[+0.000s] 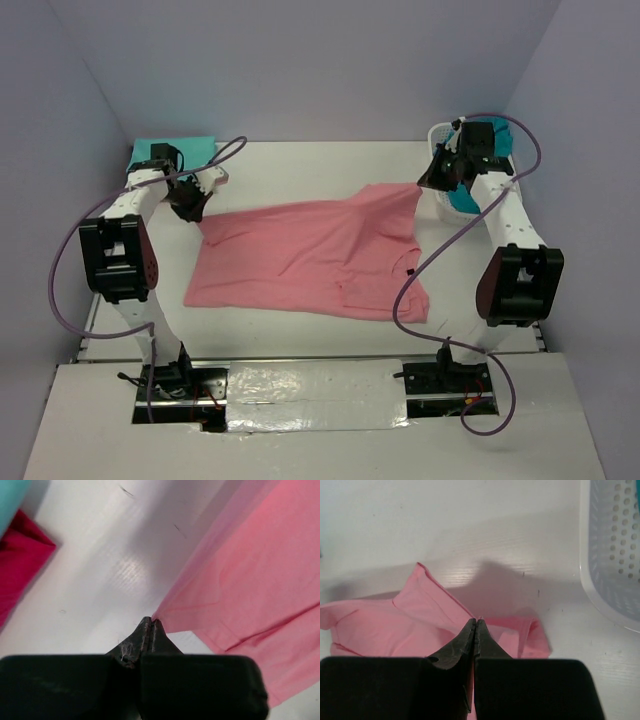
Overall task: Fold and stack the t-shirts
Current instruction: Fold the other side of the tshirt into a rectangle
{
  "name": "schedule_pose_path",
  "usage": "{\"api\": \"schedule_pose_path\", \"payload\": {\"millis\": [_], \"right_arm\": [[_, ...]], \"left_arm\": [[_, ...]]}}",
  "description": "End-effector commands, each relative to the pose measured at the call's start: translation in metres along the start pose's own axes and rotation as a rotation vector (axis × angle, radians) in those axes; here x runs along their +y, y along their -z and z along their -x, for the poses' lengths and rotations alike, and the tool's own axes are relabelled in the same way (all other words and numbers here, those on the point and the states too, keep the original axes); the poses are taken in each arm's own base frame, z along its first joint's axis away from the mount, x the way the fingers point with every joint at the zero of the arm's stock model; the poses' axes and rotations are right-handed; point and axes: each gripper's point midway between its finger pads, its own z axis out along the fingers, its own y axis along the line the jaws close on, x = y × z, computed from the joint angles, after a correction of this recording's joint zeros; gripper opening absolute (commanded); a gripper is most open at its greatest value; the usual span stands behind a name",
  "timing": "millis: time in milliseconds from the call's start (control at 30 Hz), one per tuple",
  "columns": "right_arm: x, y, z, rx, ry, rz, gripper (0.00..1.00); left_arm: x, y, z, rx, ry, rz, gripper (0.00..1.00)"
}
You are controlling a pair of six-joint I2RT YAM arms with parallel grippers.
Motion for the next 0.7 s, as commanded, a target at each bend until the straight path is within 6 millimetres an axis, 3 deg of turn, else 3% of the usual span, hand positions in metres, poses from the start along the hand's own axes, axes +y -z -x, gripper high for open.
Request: {"api": "schedule_pose_path", "payload": {"millis": [0, 67, 100, 200, 233, 367, 433, 467, 500, 567, 633, 667], "right_arm": [[0.013, 0.006, 0.010, -0.010, 0.027, 0.041, 0.00], [0.016, 0.011, 0.005, -0.022, 0.030, 0.052, 0.00], [0.011, 0.007, -0.011, 0.008, 0.018, 0.047, 0.00], [0.007, 0.013, -0.032, 0.026, 0.019, 0.049, 0.00], [0.009, 0.020, -0.034, 0.016, 0.031, 0.055, 0.00], [0.000, 0.033, -0.077, 0.063, 0.011, 0.039, 0.00], [0.002, 0.043, -0.091, 0.053, 0.003, 0.053, 0.00], [-0.005, 0.039, -0.115, 0.102, -0.018, 0.043, 0.00], [-0.008, 0.039, -0.125, 0.113, -0.021, 0.033, 0.00], [-0.018, 0.038, -0.145, 0.135, -0.039, 0.007, 0.00], [-0.020, 0.036, -0.140, 0.119, -0.038, -0.002, 0.00], [-0.020, 0.032, -0.136, 0.124, -0.038, -0.007, 0.00]], "left_arm": [[0.009, 0.010, 0.022, -0.074, 0.023, 0.041, 0.00], [0.010, 0.013, 0.020, -0.072, -0.005, 0.064, 0.00], [0.007, 0.015, 0.017, -0.073, -0.021, 0.073, 0.00], [-0.001, 0.022, 0.011, -0.062, -0.114, 0.077, 0.00], [-0.010, 0.019, 0.000, -0.034, -0.137, 0.051, 0.00], [-0.023, 0.032, -0.026, 0.049, -0.323, 0.066, 0.00], [-0.041, 0.029, -0.045, 0.101, -0.400, 0.006, 0.00], [-0.047, 0.033, -0.050, 0.122, -0.425, -0.003, 0.00], [-0.058, 0.030, -0.061, 0.148, -0.440, -0.037, 0.00], [-0.053, 0.028, -0.057, 0.143, -0.444, 0.015, 0.00], [-0.040, 0.023, -0.047, 0.122, -0.382, 0.060, 0.00], [-0.023, 0.029, -0.024, 0.082, -0.377, 0.111, 0.00]]}}
